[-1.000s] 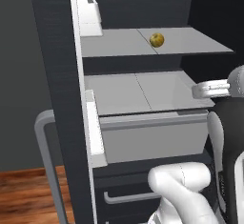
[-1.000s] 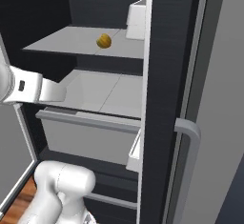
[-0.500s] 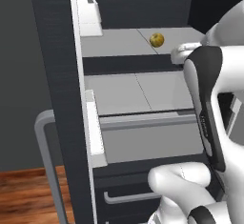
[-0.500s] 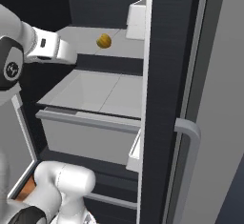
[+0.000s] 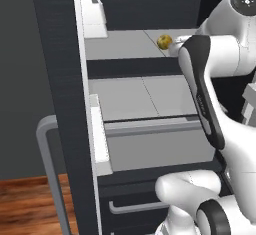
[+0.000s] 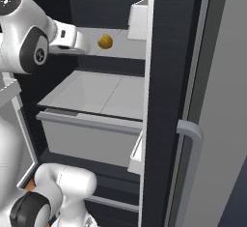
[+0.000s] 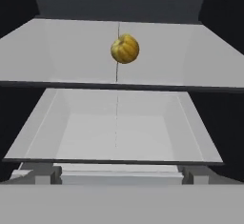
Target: Place the cold items (squash and broccoli) from the fridge in one tupperware on the dining counter. Place the warm items (kebab skewer and hot dog) in the stove area in another tupperware.
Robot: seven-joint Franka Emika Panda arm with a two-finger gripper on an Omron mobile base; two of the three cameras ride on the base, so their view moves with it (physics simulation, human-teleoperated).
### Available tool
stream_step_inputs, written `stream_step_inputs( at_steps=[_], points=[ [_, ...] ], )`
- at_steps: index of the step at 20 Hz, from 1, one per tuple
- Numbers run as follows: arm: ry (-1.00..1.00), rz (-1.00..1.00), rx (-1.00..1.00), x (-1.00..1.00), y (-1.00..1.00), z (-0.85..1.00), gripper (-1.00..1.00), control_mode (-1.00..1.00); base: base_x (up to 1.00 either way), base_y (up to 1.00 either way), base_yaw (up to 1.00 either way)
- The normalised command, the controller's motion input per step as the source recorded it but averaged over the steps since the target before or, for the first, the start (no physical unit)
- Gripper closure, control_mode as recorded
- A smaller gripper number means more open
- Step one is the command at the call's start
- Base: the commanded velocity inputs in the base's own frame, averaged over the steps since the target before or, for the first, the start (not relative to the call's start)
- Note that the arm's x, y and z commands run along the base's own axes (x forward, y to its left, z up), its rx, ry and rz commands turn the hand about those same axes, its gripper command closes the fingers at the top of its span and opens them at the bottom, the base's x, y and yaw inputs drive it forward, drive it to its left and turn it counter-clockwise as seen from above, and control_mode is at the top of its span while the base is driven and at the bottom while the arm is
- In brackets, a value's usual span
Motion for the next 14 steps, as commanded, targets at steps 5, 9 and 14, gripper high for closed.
stream_step_inputs(
  at_steps=[5, 9, 14],
  points=[
    [0.0, 0.0, 0.0, 0.63, 0.0, -0.01, -1.0, -1.0, 0.0, 0.0, 0.0],
    [0.0, 0.0, 0.0, 0.67, -0.06, -0.03, -1.0, -1.0, 0.0, 0.0, 0.0],
    [0.02, 0.0, 0.0, 0.62, -0.23, -0.08, -1.0, -1.0, 0.0, 0.0, 0.0]
  ],
)
